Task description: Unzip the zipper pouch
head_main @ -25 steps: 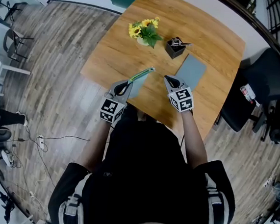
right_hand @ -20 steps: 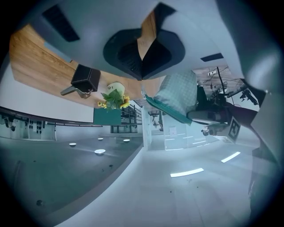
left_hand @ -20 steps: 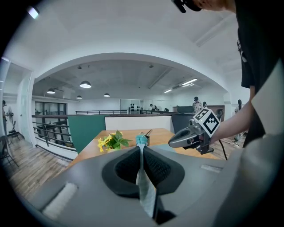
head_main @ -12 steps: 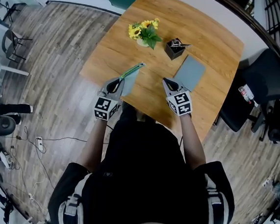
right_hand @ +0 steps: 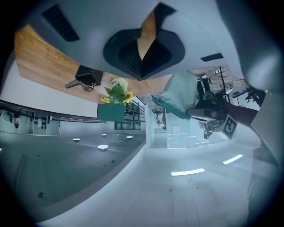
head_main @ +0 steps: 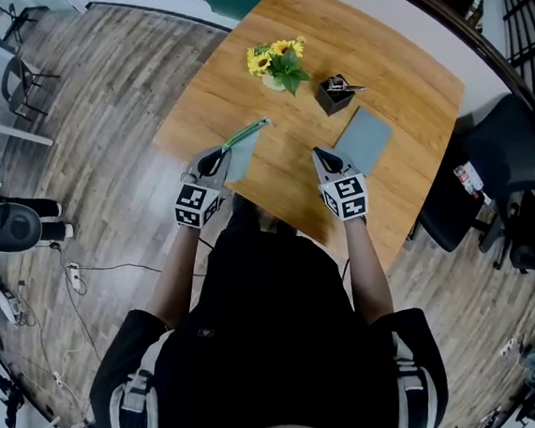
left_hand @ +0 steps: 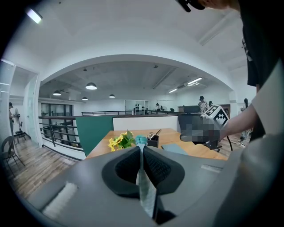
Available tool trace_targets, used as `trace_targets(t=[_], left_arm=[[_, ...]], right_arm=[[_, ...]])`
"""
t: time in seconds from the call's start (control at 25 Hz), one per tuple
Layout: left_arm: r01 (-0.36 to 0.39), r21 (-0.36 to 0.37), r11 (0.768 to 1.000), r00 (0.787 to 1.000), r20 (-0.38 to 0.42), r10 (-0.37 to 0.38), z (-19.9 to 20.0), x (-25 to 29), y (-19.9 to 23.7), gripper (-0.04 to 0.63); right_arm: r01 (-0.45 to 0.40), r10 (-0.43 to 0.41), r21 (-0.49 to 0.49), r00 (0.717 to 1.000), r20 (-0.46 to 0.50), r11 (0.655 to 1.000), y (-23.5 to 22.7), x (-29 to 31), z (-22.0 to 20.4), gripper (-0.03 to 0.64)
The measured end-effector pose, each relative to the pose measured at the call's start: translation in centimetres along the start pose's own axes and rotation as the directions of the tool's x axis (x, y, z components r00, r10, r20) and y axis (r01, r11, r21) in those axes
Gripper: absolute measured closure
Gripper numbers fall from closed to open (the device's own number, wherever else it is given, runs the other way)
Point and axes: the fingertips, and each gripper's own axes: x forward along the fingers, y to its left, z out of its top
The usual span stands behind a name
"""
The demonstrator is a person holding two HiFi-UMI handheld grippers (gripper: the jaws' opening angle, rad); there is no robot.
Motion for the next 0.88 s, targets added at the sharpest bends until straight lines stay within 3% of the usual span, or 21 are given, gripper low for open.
trace_targets(t=[0.88], left_arm=[[-0.029,-0.012,1.0,1.0,-0.006,0.029,-0.1,0.1,1.6,0.589]], right_arm=[[-0.001,0.001,-0.001,1.0,-0.017,1.0,-0.8,0.9,0.1,0.615]])
